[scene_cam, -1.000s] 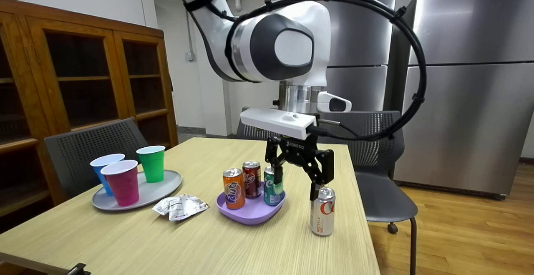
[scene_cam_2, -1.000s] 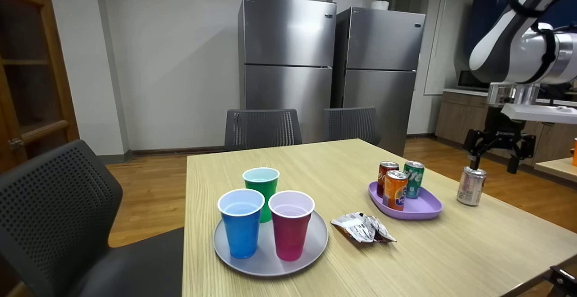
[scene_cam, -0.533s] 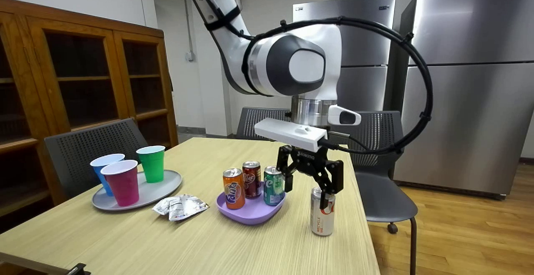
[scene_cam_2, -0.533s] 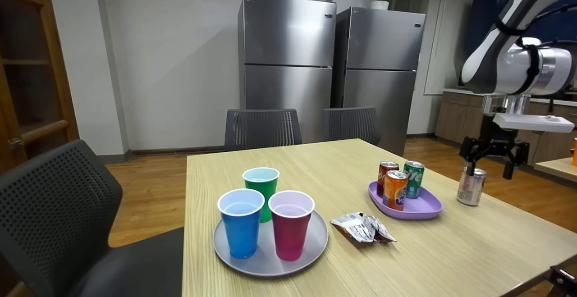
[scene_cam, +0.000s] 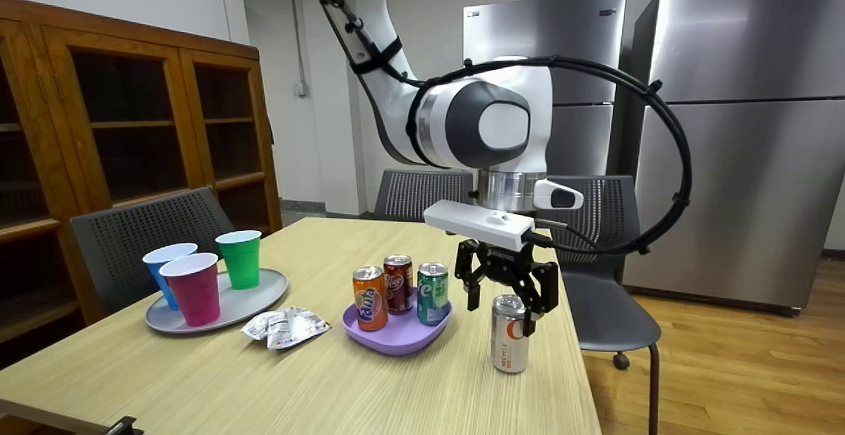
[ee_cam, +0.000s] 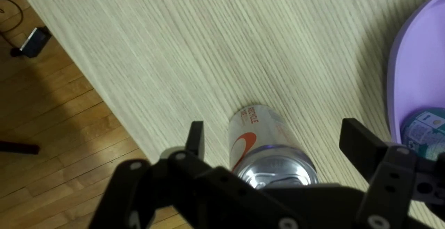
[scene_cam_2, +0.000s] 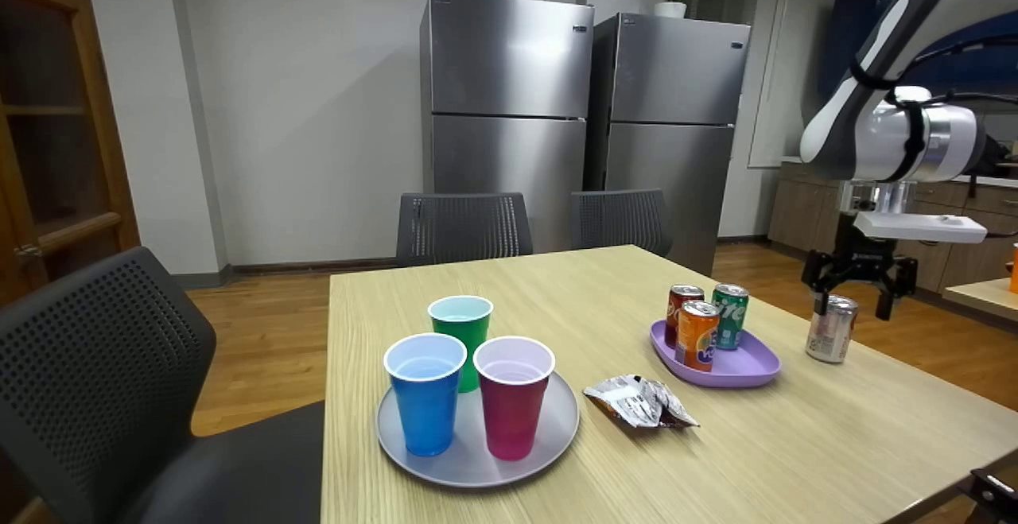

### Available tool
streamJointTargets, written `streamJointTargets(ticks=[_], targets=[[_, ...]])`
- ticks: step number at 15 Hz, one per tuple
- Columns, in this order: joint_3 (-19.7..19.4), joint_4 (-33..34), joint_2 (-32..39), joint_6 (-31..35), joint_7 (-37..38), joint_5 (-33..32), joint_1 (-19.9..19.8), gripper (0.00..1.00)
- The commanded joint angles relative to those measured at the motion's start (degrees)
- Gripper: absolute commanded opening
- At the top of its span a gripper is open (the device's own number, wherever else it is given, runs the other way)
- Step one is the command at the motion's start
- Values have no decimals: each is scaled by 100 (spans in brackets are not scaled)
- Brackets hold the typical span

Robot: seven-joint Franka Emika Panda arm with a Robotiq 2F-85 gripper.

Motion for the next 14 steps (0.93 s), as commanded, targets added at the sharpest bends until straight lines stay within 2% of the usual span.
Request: streamJointTargets(ticks=[1, 9, 10, 11, 14], targets=[[153, 330, 210, -80, 115, 23, -176, 100], [186, 534, 342, -82, 177, 4, -197, 100], [195, 545, 350, -80, 179, 4, -198, 91], [204, 546, 348, -67, 178, 6, -198, 72], [223, 544, 333, -33, 172, 23, -207, 49]])
